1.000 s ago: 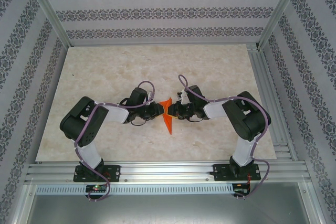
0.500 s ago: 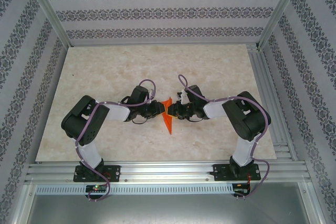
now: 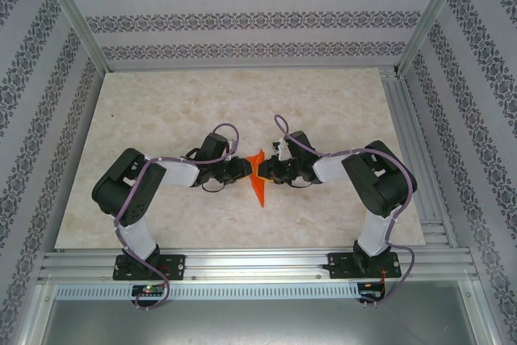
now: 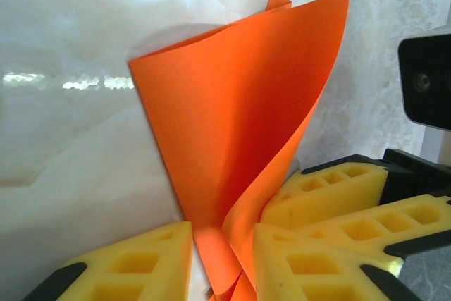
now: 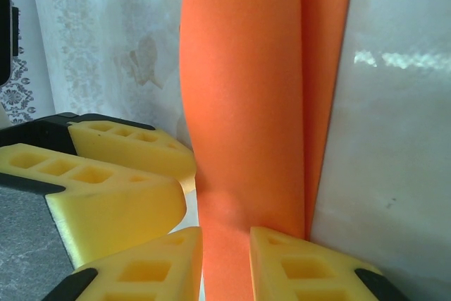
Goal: Fold a paper plane with a square sheet of paper (fold left side to right side)
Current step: Fold the wing for the fifth time at the center of the table.
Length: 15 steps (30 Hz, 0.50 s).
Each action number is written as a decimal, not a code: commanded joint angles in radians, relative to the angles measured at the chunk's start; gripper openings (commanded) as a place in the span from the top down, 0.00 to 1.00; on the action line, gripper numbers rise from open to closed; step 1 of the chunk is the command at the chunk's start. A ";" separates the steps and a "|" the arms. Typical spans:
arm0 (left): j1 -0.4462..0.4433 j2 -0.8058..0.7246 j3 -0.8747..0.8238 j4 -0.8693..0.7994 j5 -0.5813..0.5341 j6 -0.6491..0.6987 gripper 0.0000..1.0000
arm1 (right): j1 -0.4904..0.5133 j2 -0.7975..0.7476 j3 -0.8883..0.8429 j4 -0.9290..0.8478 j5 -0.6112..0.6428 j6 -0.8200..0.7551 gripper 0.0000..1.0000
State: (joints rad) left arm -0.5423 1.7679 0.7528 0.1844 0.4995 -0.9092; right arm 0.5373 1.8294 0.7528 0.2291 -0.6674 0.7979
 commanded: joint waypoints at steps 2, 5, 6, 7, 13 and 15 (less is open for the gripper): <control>0.013 0.001 0.026 0.000 0.002 0.017 0.72 | 0.016 0.022 0.015 -0.008 0.011 -0.017 0.75; 0.013 0.005 0.031 0.010 0.009 0.013 0.73 | 0.016 0.024 0.014 -0.008 0.011 -0.017 0.75; 0.012 0.005 0.031 0.014 0.011 0.012 0.74 | 0.016 0.023 0.013 -0.009 0.011 -0.017 0.75; 0.013 0.005 0.032 0.011 0.010 0.012 0.74 | 0.016 0.023 0.015 -0.008 0.011 -0.017 0.75; 0.012 0.017 0.036 -0.004 0.002 0.017 0.73 | 0.018 0.024 0.016 -0.008 0.010 -0.016 0.75; 0.012 0.022 0.035 0.003 0.004 0.016 0.72 | 0.018 0.024 0.016 -0.008 0.010 -0.016 0.75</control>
State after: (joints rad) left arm -0.5423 1.7748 0.7620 0.1852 0.4999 -0.9092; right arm 0.5434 1.8301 0.7532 0.2295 -0.6674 0.7948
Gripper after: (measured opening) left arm 0.275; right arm 0.250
